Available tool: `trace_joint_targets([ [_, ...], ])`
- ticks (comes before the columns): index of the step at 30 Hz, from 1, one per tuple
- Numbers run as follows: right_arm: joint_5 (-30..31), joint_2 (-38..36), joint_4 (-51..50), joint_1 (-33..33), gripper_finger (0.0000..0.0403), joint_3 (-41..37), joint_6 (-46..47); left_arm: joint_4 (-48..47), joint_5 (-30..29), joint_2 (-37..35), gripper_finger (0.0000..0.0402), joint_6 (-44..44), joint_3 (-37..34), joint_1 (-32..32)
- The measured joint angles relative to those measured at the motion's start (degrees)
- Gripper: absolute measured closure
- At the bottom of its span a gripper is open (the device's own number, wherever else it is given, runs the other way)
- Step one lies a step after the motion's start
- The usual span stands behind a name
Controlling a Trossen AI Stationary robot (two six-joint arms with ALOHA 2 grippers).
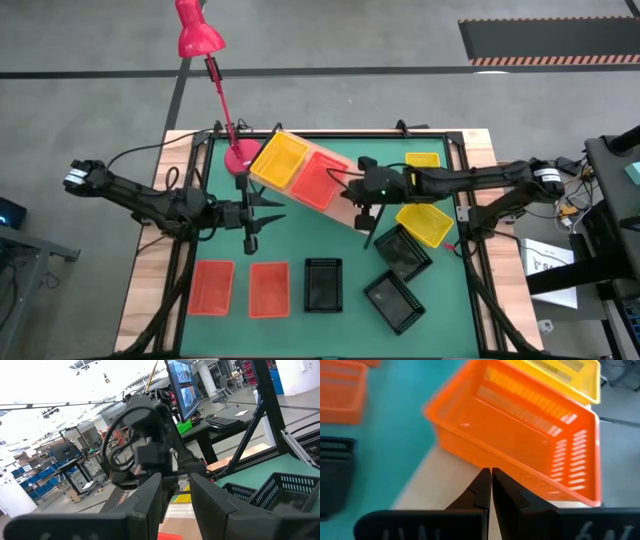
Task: Stack baskets on shelf by color
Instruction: Put the top orange bin on the shelf, then put the bottom left black bin on the shelf
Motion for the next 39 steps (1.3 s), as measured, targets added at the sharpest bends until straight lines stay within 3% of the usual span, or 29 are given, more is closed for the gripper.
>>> trace_joint_targets([
  [11, 0.02, 0.28, 0.88, 9.82, 0.0394, 0.0, 6.66, -0.17, 0.16, 0.02, 0.0316, 0.02, -0.08, -0.01],
  [15, 0.02, 0.3, 4.18, 13.07, 0.0394, 0.0, 8.82, -4.84, 0.26, -0.89, 0.0316, 0.54, -0.2, -0.02],
  [22, 0.07, 1.65, 8.59, 17.92, 0.0394, 0.0, 10.31, -4.76, 7.97, -6.43, 0.0316, 0.42, -4.63, -0.02],
  [30, 0.19, 5.47, 16.68, 21.83, 0.0394, 0.18, 10.35, -2.81, 8.58, -12.7, 0.0316, -0.1, -8.18, 0.0],
  [36, 1.75, 10.27, 14.34, 24.28, 0.0394, 5.99, 11.56, -2.71, 8.59, -14.72, 0.0316, -2.15, -8.84, 0.0],
  [39, 1.8, 13.52, 7.76, 25.22, 0.0394, 11.67, 12.8, -2.75, 8.59, -14.85, 0.0316, -3.13, -8.84, 0.0],
])
